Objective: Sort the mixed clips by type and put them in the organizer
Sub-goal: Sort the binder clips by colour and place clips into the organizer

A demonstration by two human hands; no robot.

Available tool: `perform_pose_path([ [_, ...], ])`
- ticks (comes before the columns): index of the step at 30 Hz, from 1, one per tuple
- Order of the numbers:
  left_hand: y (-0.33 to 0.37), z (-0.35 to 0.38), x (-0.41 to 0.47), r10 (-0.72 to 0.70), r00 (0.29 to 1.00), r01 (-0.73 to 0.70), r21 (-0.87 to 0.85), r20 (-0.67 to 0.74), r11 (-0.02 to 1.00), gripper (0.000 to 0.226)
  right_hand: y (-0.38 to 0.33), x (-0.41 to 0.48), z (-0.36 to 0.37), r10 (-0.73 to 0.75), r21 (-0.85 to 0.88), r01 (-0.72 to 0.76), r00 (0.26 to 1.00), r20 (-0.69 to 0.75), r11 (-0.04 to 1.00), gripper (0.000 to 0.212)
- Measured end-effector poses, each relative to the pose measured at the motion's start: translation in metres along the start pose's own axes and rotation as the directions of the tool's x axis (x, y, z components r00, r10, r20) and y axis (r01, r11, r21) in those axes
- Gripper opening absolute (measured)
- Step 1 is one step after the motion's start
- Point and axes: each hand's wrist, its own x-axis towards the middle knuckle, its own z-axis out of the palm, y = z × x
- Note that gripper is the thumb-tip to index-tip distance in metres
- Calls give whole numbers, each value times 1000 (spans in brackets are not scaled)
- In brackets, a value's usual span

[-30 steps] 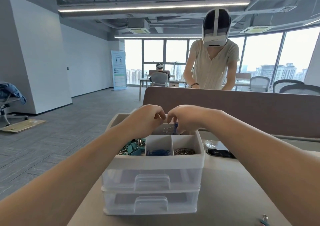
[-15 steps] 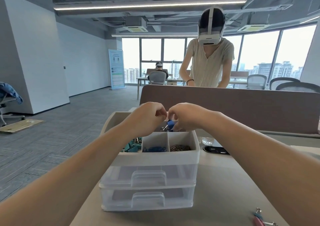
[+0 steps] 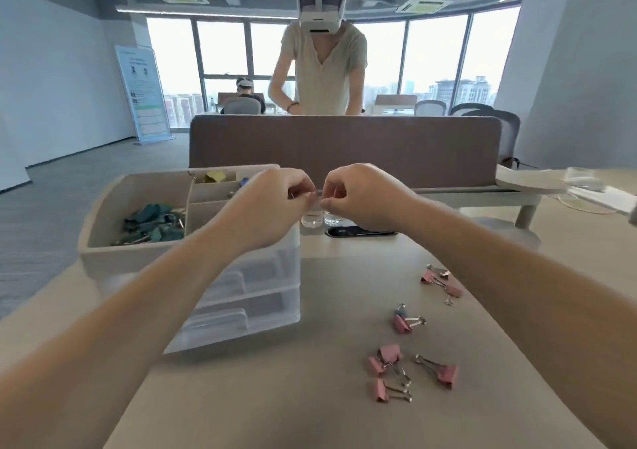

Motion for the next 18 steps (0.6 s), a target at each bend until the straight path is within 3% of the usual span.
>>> perform_pose_path([
  [5, 25, 58, -16, 30, 994, -28, -20, 101, 999, 13, 41, -71, 0, 130, -80, -124, 990, 62, 989, 18],
  [11, 36, 127, -49, -20, 925, 2, 48, 379, 999, 14, 83, -144, 17, 238, -103, -221, 952, 193, 970, 21],
  [14, 39, 146, -67, -83, 826, -8, 159, 558, 987, 39, 97, -165, 35, 283, -157, -244, 907, 313, 957, 32],
  [18, 33, 156, -83, -154, 751, -7, 241, 642, 970, 82, 110, -179, 58, 355, -197, -295, 805, 476, 935, 56],
])
